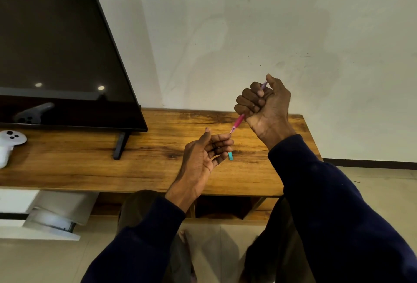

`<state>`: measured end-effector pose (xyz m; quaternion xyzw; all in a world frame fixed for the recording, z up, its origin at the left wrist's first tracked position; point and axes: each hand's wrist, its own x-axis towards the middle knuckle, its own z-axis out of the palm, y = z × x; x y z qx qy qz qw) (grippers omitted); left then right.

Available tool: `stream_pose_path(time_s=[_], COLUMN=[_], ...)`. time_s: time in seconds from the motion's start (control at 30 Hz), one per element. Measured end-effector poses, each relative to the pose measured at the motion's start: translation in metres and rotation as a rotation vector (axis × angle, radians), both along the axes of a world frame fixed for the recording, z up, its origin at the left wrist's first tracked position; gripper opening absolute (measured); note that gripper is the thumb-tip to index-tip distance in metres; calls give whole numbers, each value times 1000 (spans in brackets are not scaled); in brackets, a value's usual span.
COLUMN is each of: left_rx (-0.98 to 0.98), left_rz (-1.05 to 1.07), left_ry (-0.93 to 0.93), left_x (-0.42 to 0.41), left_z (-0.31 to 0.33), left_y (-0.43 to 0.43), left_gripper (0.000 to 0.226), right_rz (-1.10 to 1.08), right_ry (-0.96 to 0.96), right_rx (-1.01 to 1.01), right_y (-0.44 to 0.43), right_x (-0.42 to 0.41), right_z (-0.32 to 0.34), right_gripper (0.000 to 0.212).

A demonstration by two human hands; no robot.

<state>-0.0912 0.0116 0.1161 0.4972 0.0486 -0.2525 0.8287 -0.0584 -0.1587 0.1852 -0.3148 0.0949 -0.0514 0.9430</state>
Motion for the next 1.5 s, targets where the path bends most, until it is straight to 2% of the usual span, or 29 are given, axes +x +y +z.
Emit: stream_pose_path(time_s=[1.13, 1.3, 1.5], left_rx=[-33, -45, -26], left_rz=[-9, -2, 11], left_ry=[-9, 8, 2], left_x=[-1, 0, -1], left_z=[0, 0, -5], left_y=[2, 1, 7], left_gripper=[47, 46, 42], right_rz=[-35, -29, 83], right_ry=[29, 14, -32], right_rx=[-34, -98, -267], right_y=[-1, -1, -2], right_x=[1, 2, 1], right_z=[0, -4, -14], right_gripper=[49, 49, 33])
